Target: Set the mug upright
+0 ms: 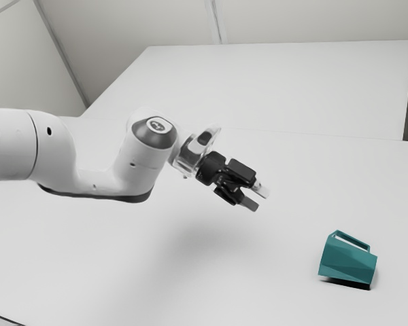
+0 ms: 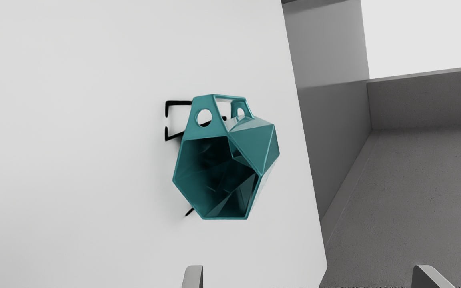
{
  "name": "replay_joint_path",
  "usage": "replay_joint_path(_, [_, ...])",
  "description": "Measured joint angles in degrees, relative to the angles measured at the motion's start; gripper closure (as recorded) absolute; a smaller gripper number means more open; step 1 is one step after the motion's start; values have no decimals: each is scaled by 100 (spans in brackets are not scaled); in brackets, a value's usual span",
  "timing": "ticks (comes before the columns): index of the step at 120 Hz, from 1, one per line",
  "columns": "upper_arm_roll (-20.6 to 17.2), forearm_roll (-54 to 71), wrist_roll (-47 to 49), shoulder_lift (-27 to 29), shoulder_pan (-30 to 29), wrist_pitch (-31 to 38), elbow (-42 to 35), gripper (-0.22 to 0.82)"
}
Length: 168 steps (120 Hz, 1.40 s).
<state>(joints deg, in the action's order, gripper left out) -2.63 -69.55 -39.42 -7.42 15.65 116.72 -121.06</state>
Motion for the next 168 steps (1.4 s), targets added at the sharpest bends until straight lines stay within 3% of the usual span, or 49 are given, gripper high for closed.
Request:
replay_joint_path(77, [-9,-1520,-1070,-849,720,405,62,4])
replay_joint_path(168, [4,-1828,-1866,-1602,1271,452,609,3])
